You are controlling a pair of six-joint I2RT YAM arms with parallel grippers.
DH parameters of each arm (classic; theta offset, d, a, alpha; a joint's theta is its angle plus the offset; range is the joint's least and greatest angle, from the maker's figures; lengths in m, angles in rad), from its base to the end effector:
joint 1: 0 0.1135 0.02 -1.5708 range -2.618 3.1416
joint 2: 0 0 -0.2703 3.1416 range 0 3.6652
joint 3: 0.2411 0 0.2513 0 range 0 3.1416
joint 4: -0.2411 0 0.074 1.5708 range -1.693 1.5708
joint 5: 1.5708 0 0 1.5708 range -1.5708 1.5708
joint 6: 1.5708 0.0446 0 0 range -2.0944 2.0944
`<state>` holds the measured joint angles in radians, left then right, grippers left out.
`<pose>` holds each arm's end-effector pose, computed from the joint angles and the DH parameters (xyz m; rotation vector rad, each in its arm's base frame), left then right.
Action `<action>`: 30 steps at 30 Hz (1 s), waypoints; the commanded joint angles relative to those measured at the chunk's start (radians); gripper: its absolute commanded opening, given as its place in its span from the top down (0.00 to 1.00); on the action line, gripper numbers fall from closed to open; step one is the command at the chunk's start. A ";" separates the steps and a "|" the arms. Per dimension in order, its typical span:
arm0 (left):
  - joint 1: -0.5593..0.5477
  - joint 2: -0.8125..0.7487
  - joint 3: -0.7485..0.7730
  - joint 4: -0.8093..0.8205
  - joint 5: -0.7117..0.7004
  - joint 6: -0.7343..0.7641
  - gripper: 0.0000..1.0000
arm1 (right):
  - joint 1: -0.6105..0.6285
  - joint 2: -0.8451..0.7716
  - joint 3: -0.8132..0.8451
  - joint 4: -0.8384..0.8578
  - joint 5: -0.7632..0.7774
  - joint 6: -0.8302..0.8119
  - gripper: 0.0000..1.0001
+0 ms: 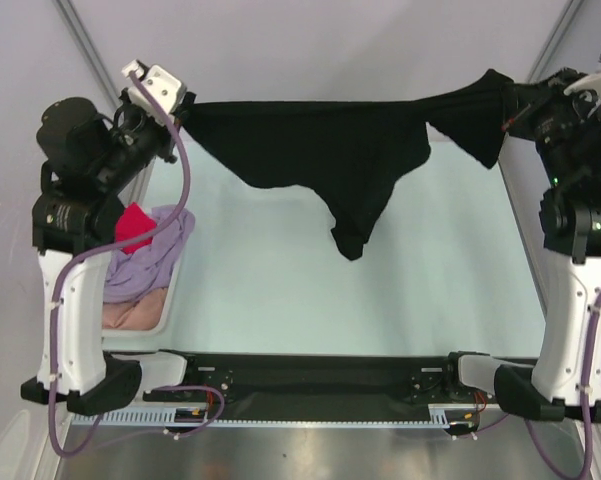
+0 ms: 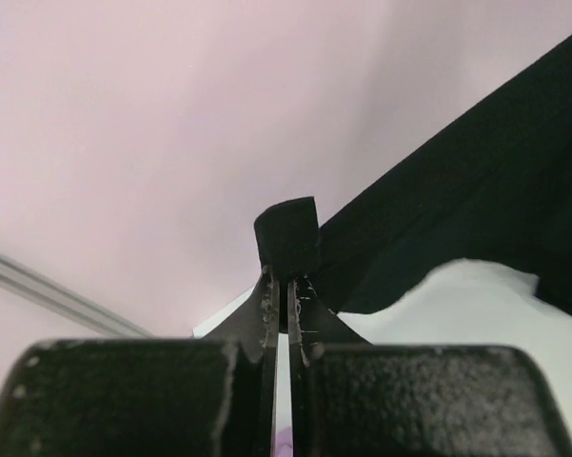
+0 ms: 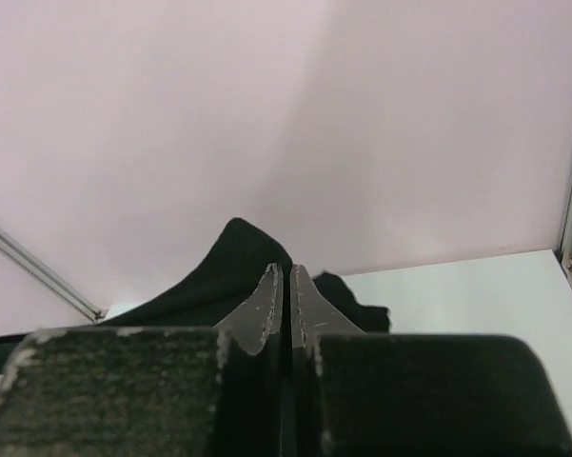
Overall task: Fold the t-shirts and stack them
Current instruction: Flatten the tshirt out
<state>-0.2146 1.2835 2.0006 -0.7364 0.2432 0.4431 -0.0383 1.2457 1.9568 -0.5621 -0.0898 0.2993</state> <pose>0.1982 -0.0542 0.5761 0.6888 1.4326 -0.0151 0.1965 -0.0035 0.5920 0.1663 1.4185 0.2791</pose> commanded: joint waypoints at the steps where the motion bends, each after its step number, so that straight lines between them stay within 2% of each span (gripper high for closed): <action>1: 0.026 -0.022 0.004 -0.107 -0.087 -0.004 1.00 | -0.014 -0.089 -0.007 -0.068 0.054 -0.045 1.00; 6: 0.029 -0.032 0.104 -0.169 -0.163 -0.009 1.00 | -0.014 -0.167 0.042 -0.116 0.056 -0.046 1.00; 9: 0.037 -0.009 0.153 -0.176 -0.165 -0.014 1.00 | -0.014 -0.115 0.115 -0.168 0.055 -0.051 1.00; 12: 0.044 0.049 0.150 -0.146 -0.171 -0.003 1.00 | -0.014 -0.060 0.116 -0.147 0.047 -0.046 1.00; 17: 0.060 0.195 0.165 -0.055 -0.177 0.005 1.00 | -0.014 0.127 0.129 -0.056 0.013 -0.026 1.00; 20: 0.061 0.362 0.309 -0.063 -0.185 -0.010 1.00 | -0.014 0.265 0.184 0.052 -0.001 -0.025 1.00; 22: 0.061 0.503 0.451 -0.057 -0.199 -0.029 1.00 | -0.014 0.360 0.308 0.077 -0.024 -0.022 1.00; 24: 0.061 0.588 0.529 -0.006 -0.295 -0.061 1.00 | -0.014 0.503 0.425 0.099 -0.053 -0.011 1.00; 25: 0.063 0.644 0.579 0.067 -0.355 -0.078 1.00 | -0.015 0.591 0.541 0.125 -0.059 -0.003 1.00; 28: 0.064 0.712 0.662 0.188 -0.397 -0.081 0.99 | -0.032 0.682 0.669 0.192 -0.050 0.036 1.00; 30: 0.064 0.721 0.676 0.257 -0.409 -0.069 0.98 | -0.063 0.704 0.679 0.313 -0.030 0.110 1.00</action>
<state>-0.1848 2.0525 2.5587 -0.6941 -0.0154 0.3847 -0.0418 1.9949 2.5122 -0.5022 -0.1772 0.3370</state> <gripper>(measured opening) 0.022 0.022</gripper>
